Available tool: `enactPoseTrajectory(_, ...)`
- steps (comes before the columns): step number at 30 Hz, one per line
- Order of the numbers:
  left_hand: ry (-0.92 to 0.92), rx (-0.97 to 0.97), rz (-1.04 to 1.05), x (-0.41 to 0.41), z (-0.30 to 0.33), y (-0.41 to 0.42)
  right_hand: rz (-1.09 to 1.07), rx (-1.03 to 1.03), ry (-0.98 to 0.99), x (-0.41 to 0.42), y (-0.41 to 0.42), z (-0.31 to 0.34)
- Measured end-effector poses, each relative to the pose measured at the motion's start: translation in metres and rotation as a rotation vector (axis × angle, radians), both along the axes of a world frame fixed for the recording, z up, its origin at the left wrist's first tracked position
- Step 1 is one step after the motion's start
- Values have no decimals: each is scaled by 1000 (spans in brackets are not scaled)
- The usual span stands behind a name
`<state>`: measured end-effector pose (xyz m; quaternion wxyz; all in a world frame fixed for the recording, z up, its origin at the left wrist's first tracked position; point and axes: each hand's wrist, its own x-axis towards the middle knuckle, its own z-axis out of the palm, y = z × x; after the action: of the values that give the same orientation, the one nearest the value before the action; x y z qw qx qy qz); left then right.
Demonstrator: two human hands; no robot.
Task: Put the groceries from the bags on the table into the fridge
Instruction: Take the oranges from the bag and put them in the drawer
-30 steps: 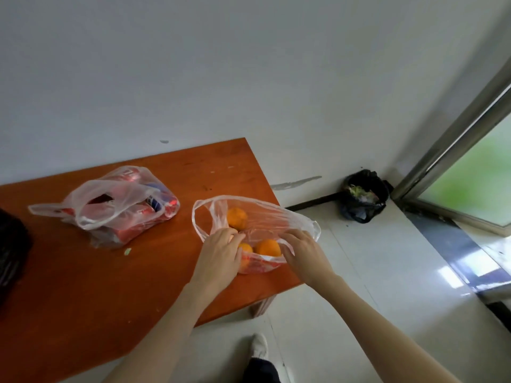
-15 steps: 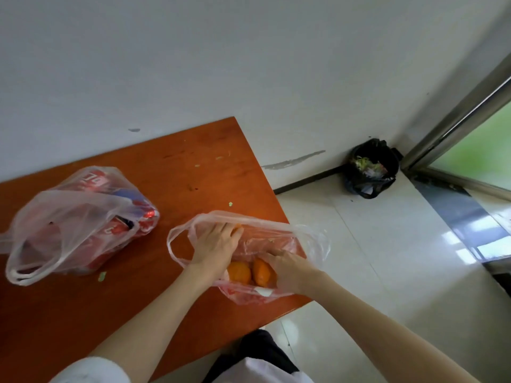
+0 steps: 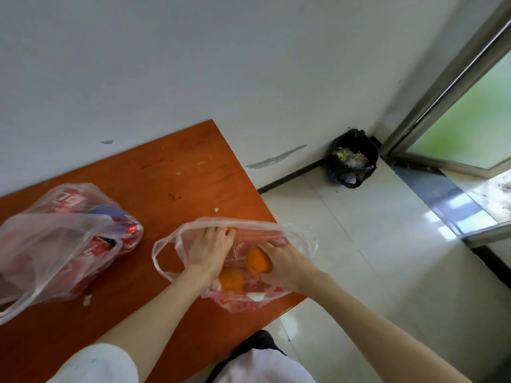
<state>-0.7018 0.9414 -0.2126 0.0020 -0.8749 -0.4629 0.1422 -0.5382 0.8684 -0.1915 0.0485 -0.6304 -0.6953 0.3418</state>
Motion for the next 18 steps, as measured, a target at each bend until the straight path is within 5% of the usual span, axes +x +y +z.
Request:
enactPoseTrajectory(5,-94,83,-62,-8,2,-9,-90,81,-43,0,-7,19)
enactPoseTrajectory(13,-448,-49,-190,-16,31,-27,-364,166,19,-7,-31,41)
enactPoseTrajectory(18,-868,-291,111,-24,77,-44,-710,264,109,-12,-71,53)
